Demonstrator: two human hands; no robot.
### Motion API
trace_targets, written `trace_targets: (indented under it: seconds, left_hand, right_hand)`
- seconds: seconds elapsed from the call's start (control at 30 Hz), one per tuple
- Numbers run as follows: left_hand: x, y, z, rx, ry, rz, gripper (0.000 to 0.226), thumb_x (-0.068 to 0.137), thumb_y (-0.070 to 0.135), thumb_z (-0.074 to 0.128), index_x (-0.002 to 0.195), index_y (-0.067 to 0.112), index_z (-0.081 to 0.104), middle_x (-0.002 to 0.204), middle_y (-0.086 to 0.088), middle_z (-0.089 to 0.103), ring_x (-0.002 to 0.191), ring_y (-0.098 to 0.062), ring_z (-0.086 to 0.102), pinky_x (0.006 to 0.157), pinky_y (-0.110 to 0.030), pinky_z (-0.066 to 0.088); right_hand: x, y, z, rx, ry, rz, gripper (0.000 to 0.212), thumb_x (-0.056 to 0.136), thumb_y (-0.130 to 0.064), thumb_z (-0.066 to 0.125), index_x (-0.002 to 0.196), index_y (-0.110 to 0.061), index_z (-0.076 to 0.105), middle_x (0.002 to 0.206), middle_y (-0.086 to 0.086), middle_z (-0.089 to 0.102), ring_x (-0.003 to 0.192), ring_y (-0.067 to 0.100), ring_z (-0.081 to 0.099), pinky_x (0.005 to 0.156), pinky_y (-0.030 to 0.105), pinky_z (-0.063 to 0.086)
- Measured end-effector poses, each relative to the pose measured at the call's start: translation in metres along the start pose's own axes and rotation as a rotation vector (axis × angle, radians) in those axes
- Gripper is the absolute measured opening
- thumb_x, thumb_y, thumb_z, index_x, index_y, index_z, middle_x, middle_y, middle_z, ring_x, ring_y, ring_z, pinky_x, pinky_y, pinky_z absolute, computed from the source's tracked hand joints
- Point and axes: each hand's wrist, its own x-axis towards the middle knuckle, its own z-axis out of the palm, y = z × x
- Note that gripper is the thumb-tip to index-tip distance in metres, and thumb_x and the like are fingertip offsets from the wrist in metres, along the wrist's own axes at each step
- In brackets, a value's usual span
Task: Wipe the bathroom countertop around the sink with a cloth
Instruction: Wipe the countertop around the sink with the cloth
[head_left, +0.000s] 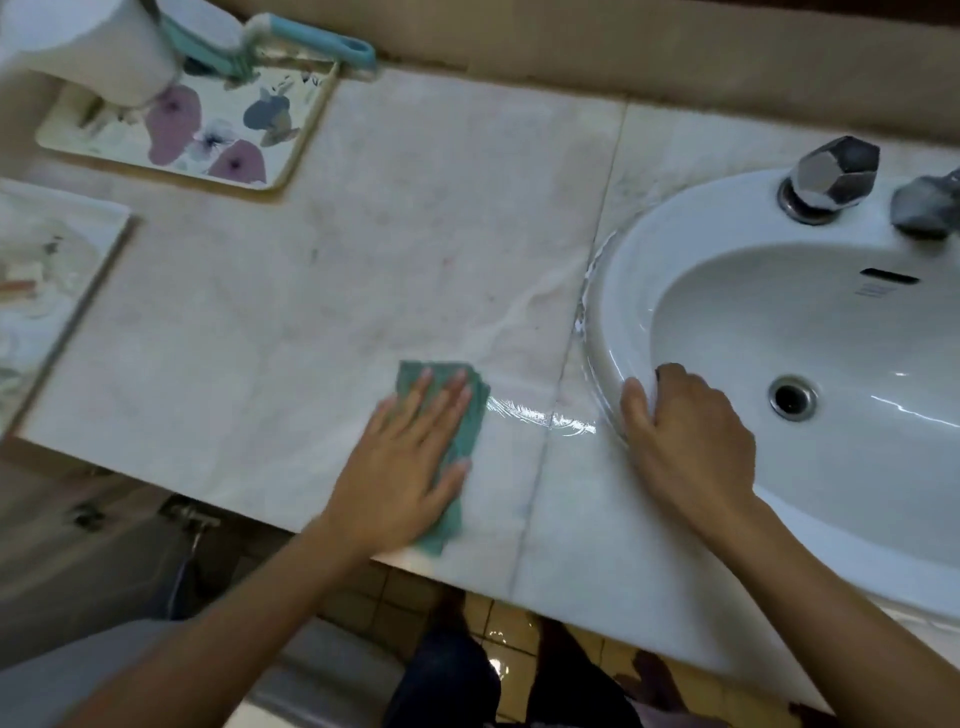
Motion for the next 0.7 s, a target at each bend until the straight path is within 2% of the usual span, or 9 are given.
trace_targets:
  seconds: [0.1,0.17,0.3,0.43,0.53,0.63,0.7]
  left_hand:
    - [0.063,-0.031,-0.012,0.007,0.067,-0.128,0.067,0.095,0.050,0.023,0.155,0.023,0.007,0.163,0.009,-0.001,0.150,-0.016,-0.004,0.118,-0.043,0.011]
    - [0.119,-0.014,-0.015,-0.006,0.115,-0.178,0.068,0.096,0.049,0.021,0.155,0.020,0.005,0.163,0.005,-0.002,0.150,-0.021,-0.004,0.118,-0.044,0.005]
    - [0.190,0.044,-0.017,0.011,0.074,0.047,0.065,0.097,0.041,0.023,0.155,0.015,0.004,0.163,0.000,0.000,0.149,-0.025,-0.003,0.118,-0.046,0.001]
    - [0.222,0.016,-0.025,-0.029,0.062,0.165,0.064,0.096,0.041,0.023,0.155,0.019,0.010,0.163,0.004,0.006,0.149,-0.020,0.001,0.118,-0.042,0.003]
    - [0.265,-0.029,-0.046,-0.056,0.130,0.052,0.064,0.096,0.040,0.027,0.154,0.017,0.013,0.162,0.000,0.011,0.149,-0.023,0.006,0.118,-0.043,0.008]
    - [0.300,-0.083,-0.061,-0.027,0.187,-0.117,0.065,0.096,0.038,0.031,0.153,0.011,0.017,0.160,-0.010,0.017,0.146,-0.032,0.015,0.114,-0.046,0.019]
    - [0.302,-0.104,-0.061,-0.027,0.187,-0.217,0.065,0.097,0.041,0.028,0.153,0.011,0.015,0.161,-0.009,0.014,0.147,-0.032,0.012,0.115,-0.049,0.017]
  right_hand:
    - [0.008,-0.023,0.011,-0.030,0.065,0.063,0.046,0.095,-0.049,0.034,0.101,-0.005,0.047,0.101,0.013,0.052,0.094,0.034,0.051,0.064,0.037,0.035]
    - [0.009,-0.029,0.016,-0.090,0.105,0.083,0.047,0.095,-0.049,0.032,0.103,-0.005,0.046,0.102,0.015,0.052,0.091,0.035,0.052,0.062,0.036,0.033]
    - [0.005,-0.029,0.015,-0.147,0.119,0.103,0.045,0.096,-0.052,0.028,0.098,-0.009,0.044,0.098,0.011,0.051,0.085,0.033,0.052,0.060,0.037,0.034]
    - [0.003,-0.030,0.015,-0.172,0.131,0.119,0.044,0.095,-0.053,0.027,0.095,-0.011,0.042,0.096,0.009,0.050,0.084,0.032,0.052,0.060,0.037,0.034]
    - [0.005,-0.033,0.015,-0.187,0.138,0.121,0.044,0.094,-0.053,0.028,0.094,-0.011,0.043,0.094,0.008,0.050,0.082,0.032,0.053,0.059,0.036,0.034]
    - [0.005,-0.035,0.014,-0.220,0.143,0.126,0.044,0.093,-0.053,0.028,0.093,-0.012,0.044,0.090,0.007,0.051,0.079,0.032,0.054,0.056,0.036,0.034]
    - [0.004,-0.037,0.017,-0.233,0.123,0.119,0.046,0.091,-0.054,0.025,0.092,-0.012,0.044,0.088,0.007,0.050,0.077,0.031,0.055,0.054,0.035,0.033]
